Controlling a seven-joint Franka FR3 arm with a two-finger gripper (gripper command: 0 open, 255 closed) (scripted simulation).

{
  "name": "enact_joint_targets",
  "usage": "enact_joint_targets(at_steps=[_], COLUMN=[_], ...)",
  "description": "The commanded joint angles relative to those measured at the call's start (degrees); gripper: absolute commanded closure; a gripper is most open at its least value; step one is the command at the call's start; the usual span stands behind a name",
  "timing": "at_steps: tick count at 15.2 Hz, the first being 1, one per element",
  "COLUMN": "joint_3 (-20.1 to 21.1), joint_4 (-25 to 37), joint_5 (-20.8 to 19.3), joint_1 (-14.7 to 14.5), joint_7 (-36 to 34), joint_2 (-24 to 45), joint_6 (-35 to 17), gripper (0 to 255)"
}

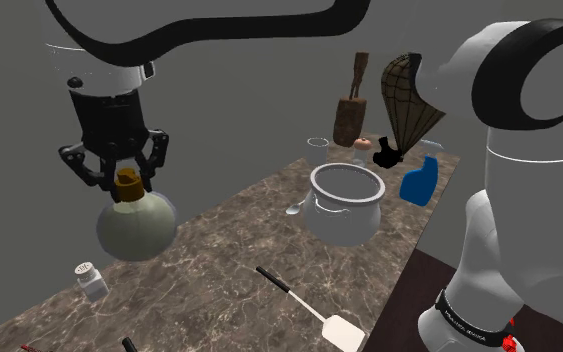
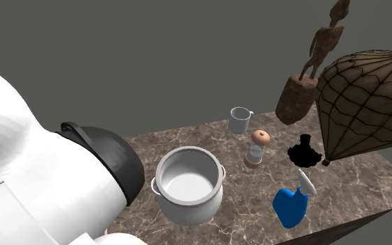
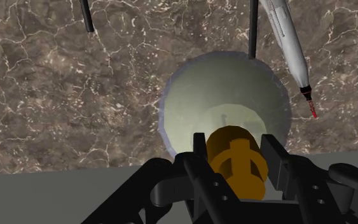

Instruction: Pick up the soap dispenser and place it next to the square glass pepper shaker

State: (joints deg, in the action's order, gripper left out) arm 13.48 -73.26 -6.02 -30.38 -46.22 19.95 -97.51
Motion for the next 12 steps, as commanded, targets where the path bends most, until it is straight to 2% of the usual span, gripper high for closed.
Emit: enact_joint_targets(at_steps=[1, 12], joint_3=[-0.05, -0.18], joint_4=[-2.16, -11.63], joint_5=[0.07, 0.10], joint_1=[0.22, 0.73], joint_7=[0.04, -0.26], joint_2=[-0.31, -0.98], joint_6=[-1.93, -10.73], gripper=[255, 255])
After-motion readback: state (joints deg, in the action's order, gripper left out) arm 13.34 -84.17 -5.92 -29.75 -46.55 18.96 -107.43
